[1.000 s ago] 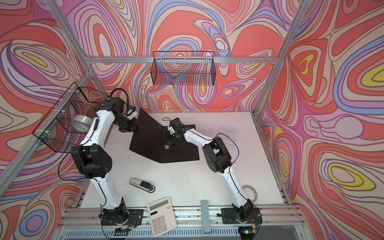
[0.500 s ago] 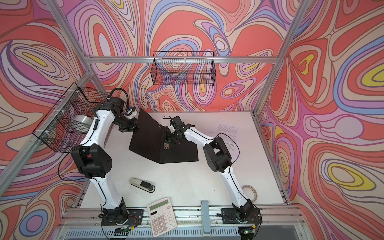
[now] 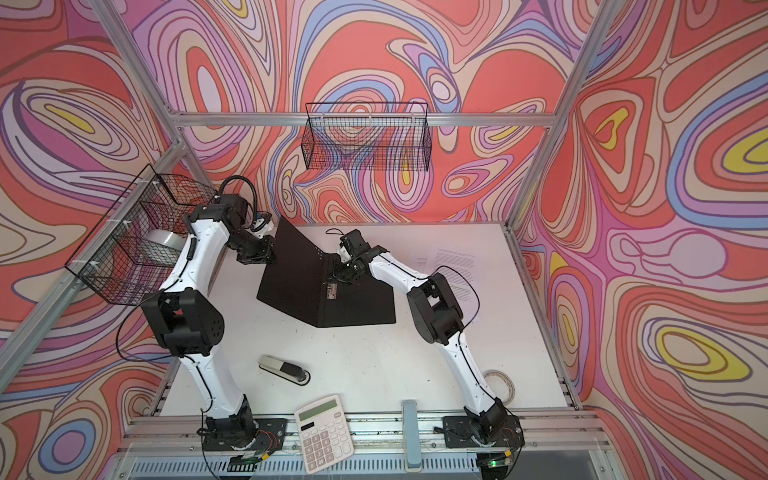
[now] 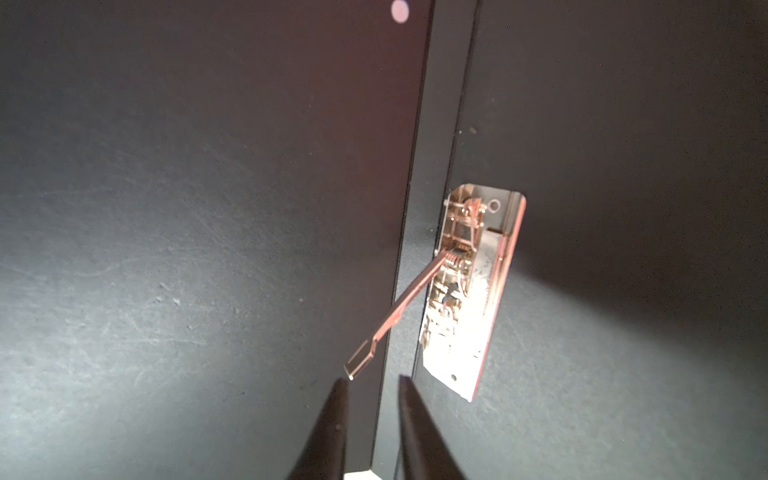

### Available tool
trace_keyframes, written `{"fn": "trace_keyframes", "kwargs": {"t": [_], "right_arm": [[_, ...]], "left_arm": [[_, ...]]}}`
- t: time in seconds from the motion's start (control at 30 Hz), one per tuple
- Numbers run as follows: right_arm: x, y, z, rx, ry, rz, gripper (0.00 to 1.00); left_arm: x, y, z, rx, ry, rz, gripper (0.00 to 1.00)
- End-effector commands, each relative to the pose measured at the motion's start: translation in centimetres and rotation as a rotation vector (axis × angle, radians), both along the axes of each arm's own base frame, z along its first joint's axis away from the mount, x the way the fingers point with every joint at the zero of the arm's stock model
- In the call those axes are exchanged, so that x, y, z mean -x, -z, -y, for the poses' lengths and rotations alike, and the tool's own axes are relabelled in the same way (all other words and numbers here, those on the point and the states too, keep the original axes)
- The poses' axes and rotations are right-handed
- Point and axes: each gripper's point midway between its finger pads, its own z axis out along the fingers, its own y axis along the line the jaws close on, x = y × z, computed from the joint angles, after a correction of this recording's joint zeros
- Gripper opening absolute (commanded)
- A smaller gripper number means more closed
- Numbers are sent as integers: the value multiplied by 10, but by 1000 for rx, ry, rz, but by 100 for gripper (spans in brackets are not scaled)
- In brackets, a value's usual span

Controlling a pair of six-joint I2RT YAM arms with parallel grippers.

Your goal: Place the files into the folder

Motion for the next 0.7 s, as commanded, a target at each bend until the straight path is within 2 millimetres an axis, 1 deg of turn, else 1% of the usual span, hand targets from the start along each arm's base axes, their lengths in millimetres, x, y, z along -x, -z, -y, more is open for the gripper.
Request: {"fn": "trace_keyframes", "kwargs": {"t": [0.0,0.03,0.1,0.2,0.27,0.4,0.47,0.57,0.67], "right_arm": [[-1,-8,10,31,13,45,17],[2,-6,16,63,10,51,15],[11,2,19,82,-24,33,13],[26,11,13,61,-91,-15,11],[28,13,7,41,-112,-17,11],[26,9,-12,-63,-139,-25,11],[22,10,-19,-95,-149,-35,11],[16,16,-26,-107,-152,-40,12],[13,16,-34,-142,-164,-45,12]], "left_arm": [[4,3,-3,-36,26,-26,0],[5,2,-4,-36,27,-25,0],[5,2,-3,-37,32,-24,0],[5,2,-3,-39,40,-22,0],[6,2,-4,-41,43,-21,0],[6,2,-2,-31,43,-24,0],[7,2,-1,-25,44,-27,0],[7,2,0,-22,47,-28,0],[8,2,0,-23,52,-31,0]]}}
